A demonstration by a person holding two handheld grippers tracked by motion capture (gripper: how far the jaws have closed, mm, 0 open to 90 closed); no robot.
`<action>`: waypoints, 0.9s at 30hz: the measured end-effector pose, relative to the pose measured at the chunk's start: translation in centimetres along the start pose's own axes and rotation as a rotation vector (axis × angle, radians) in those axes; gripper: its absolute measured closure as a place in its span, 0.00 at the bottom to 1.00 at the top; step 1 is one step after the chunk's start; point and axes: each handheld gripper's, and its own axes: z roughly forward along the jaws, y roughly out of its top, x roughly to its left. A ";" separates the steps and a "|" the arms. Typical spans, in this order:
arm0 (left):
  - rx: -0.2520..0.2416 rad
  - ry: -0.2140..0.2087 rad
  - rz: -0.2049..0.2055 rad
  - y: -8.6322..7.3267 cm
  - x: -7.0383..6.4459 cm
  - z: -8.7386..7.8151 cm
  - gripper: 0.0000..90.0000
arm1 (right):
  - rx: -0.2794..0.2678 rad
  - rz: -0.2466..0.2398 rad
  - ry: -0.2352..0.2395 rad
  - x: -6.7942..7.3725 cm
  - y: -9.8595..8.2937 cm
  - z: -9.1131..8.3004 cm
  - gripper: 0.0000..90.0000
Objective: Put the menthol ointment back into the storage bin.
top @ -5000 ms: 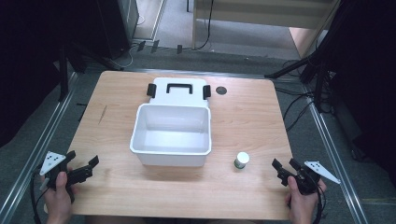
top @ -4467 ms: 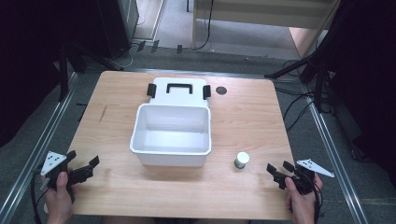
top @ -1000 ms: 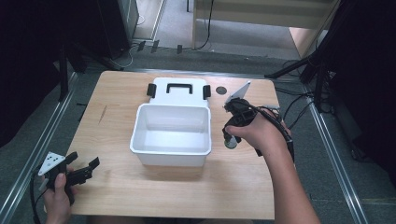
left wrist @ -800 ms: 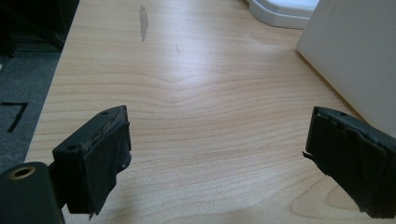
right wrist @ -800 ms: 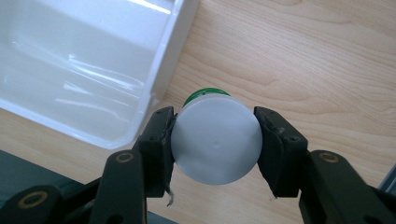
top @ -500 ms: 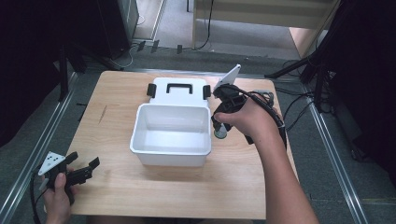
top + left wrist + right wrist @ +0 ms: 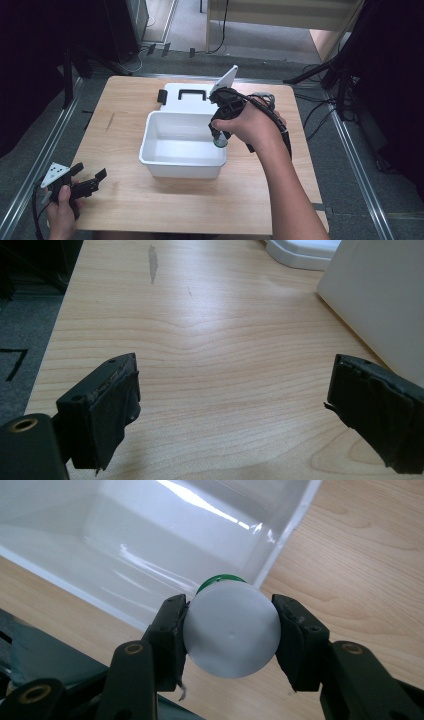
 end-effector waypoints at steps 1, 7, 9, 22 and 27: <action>0.000 0.000 0.001 0.0 0.0 0.0 0.08 | 0.000 -0.006 0.004 0.3 0.1 0.0 0.58; 0.000 -0.001 -0.001 0.0 0.0 0.0 0.08 | 0.008 -0.025 0.013 1.5 0.5 0.5 0.58; 0.000 -0.001 0.000 0.0 0.0 0.0 0.08 | 0.014 -0.031 0.016 1.7 0.7 0.7 0.58; -0.001 -0.001 -0.003 0.0 0.0 0.0 0.08 | 0.030 -0.052 0.030 2.1 0.9 2.5 0.58; 0.000 -0.001 -0.002 0.0 0.0 0.0 0.08 | 0.042 -0.046 0.034 2.0 0.8 3.5 0.58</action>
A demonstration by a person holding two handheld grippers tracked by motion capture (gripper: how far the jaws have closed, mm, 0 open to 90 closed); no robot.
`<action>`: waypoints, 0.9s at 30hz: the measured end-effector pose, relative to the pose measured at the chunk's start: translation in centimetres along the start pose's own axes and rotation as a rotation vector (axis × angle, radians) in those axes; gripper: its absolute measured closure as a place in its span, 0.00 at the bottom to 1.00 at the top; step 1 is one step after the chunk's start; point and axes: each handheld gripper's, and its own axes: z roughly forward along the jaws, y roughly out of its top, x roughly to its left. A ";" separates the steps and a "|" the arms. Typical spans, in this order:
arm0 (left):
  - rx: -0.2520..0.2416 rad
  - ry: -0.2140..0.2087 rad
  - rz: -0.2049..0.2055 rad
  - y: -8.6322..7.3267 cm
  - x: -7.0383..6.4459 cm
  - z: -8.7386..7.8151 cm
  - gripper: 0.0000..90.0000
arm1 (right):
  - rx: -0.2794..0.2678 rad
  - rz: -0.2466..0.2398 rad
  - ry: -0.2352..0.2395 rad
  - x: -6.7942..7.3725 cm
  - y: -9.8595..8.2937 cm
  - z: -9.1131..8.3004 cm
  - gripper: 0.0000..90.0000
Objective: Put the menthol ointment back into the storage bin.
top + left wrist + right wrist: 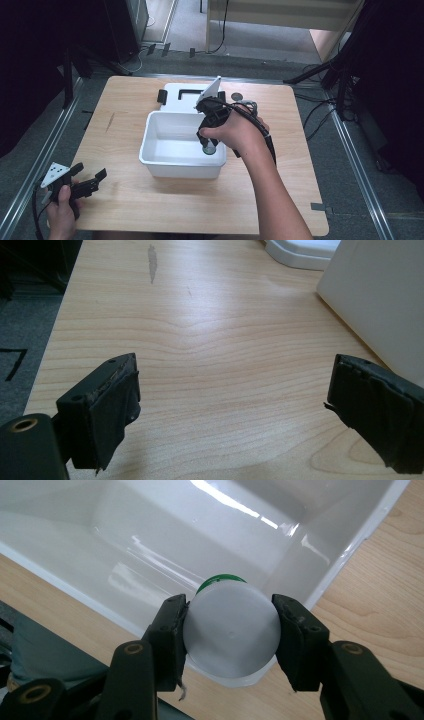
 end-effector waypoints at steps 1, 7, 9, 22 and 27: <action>-0.001 0.000 -0.001 0.0 0.0 0.0 0.08 | 0.000 -0.003 0.003 0.0 0.0 0.2 0.58; -0.002 0.001 0.000 0.0 0.0 0.0 0.08 | 0.013 -0.010 0.004 -0.1 -0.2 1.6 0.58; -0.002 0.001 0.000 0.0 0.0 0.0 0.08 | 0.013 -0.015 0.002 -0.1 -0.2 1.8 0.58; -0.002 0.001 -0.001 0.0 0.0 0.0 0.08 | 0.017 -0.174 -0.011 0.4 -0.6 4.5 0.58; -0.004 0.001 -0.001 0.0 0.0 0.0 0.08 | 0.003 -0.292 -0.027 0.7 -0.9 5.3 0.58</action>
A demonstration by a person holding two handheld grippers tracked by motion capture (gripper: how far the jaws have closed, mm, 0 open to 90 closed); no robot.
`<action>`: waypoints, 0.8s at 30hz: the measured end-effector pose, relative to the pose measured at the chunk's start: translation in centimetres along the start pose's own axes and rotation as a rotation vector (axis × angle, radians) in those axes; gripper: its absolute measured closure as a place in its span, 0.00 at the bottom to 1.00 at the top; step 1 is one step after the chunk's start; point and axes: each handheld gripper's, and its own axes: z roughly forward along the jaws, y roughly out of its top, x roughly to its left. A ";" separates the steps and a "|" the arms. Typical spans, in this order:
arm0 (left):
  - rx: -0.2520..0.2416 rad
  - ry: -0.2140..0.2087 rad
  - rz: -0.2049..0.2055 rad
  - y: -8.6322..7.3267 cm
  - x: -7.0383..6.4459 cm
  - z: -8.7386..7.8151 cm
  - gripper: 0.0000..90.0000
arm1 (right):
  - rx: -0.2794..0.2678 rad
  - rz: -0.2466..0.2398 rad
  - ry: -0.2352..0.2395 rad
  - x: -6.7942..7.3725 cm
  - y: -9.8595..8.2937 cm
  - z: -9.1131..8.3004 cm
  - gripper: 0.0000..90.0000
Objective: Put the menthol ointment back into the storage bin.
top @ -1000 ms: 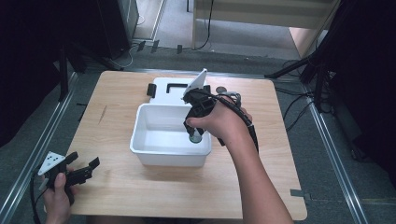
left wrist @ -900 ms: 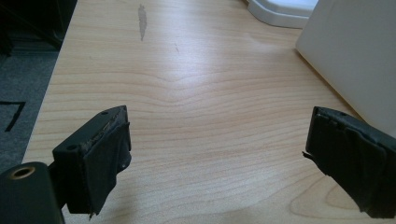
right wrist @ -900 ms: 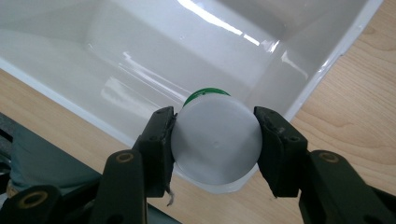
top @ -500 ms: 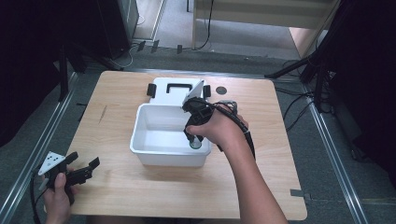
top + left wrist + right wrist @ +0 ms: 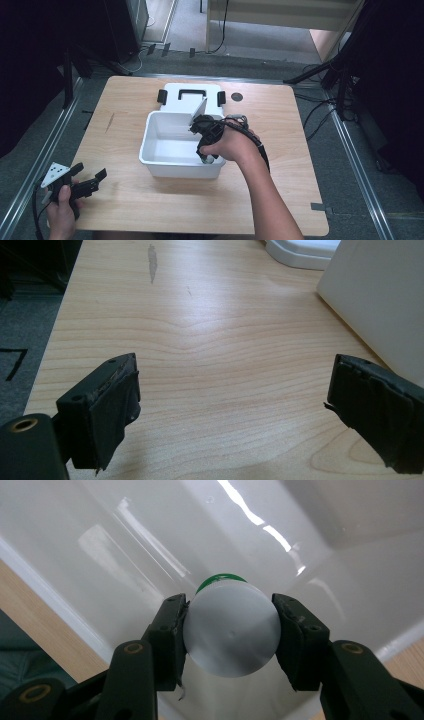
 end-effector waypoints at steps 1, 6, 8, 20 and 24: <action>0.000 0.000 0.000 0.0 0.0 0.0 0.08 | -0.003 -0.017 0.008 0.0 0.0 0.1 0.58; 0.000 0.001 -0.001 0.0 0.0 0.0 0.08 | -0.007 -0.057 0.017 -0.1 -0.1 0.8 0.58; 0.000 0.001 -0.002 0.0 0.0 0.0 0.08 | -0.011 -0.057 0.022 -0.2 -0.2 1.1 0.58; 0.006 -0.001 0.002 0.0 0.0 0.0 0.08 | -0.034 -0.099 0.004 -0.3 0.3 2.6 0.58; 0.007 0.000 0.000 0.0 0.0 0.0 0.08 | -0.020 -0.118 -0.014 0.0 0.5 3.3 0.57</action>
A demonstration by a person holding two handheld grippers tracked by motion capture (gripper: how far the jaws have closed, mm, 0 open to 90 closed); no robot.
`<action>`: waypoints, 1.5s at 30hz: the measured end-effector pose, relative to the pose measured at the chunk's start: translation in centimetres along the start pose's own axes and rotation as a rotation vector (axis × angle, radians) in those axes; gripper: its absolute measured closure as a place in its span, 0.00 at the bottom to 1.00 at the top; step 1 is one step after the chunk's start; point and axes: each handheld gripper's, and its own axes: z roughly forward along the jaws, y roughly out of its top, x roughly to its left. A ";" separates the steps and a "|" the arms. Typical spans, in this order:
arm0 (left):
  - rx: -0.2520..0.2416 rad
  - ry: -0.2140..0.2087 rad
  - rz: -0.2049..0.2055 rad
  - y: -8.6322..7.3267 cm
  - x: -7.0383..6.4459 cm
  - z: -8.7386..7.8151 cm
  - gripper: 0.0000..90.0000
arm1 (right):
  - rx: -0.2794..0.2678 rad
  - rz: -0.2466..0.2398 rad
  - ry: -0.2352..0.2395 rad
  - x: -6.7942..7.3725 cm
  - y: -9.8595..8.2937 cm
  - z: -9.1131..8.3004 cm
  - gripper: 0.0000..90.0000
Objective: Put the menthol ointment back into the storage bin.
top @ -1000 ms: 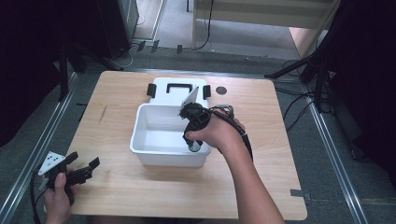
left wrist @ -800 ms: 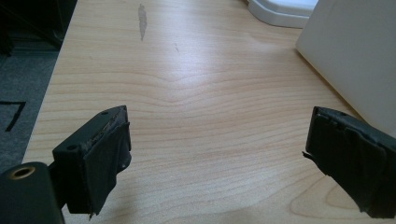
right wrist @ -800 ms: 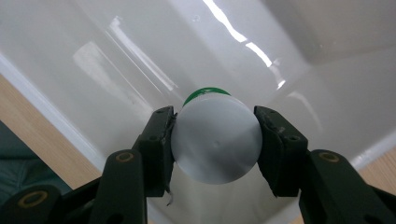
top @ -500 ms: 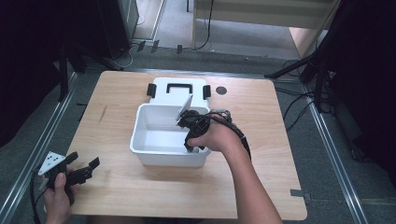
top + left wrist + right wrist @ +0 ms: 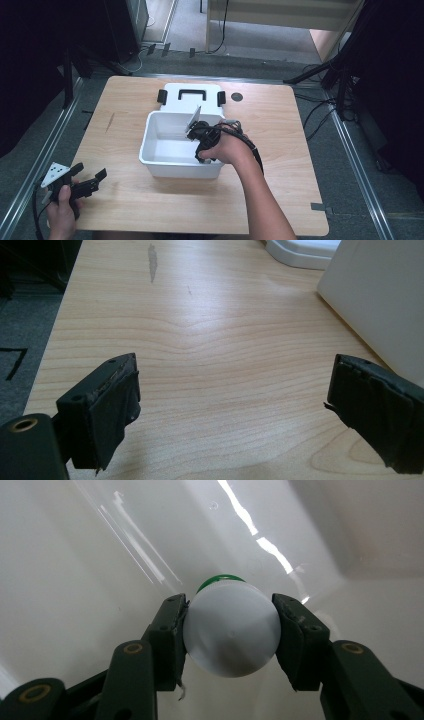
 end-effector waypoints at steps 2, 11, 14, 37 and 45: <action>-0.001 -0.001 -0.001 0.0 0.0 0.0 0.08 | 0.002 -0.002 0.004 0.1 0.1 0.3 0.57; 0.001 0.002 -0.001 0.0 0.0 0.0 0.08 | 0.006 -0.015 -0.004 0.1 0.1 1.3 0.57; 0.003 0.001 0.000 0.0 0.0 0.0 0.08 | 0.015 -0.012 -0.007 0.2 0.2 1.7 0.57; 0.000 0.000 -0.003 0.0 0.0 0.0 0.08 | 0.085 -0.010 -0.030 0.3 0.6 3.1 0.57; 0.000 0.000 -0.002 0.0 0.0 0.0 0.08 | 0.073 -0.010 -0.032 0.3 0.5 3.0 0.56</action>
